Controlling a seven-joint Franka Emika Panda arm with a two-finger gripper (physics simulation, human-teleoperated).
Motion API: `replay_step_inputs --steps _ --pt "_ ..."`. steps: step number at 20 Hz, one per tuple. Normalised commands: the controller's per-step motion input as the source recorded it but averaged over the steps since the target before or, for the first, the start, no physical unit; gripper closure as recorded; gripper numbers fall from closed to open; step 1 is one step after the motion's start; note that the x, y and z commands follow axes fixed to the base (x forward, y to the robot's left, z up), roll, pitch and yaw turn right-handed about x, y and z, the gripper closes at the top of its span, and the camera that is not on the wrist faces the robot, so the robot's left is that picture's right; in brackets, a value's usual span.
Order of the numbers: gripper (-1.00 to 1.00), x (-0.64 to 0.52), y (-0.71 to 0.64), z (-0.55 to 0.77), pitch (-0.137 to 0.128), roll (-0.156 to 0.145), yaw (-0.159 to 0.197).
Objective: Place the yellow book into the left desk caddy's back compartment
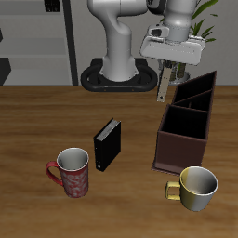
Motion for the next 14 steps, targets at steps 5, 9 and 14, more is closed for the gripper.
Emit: replay_step_inputs --steps 5,9,14 --pt "1.00 -0.10 0.38 0.02 -0.022 0.030 0.009" --pt "1.00 0.00 0.29 0.09 -0.017 0.059 0.013" --pt "1.00 0.04 0.16 0.05 0.009 0.008 -0.033"
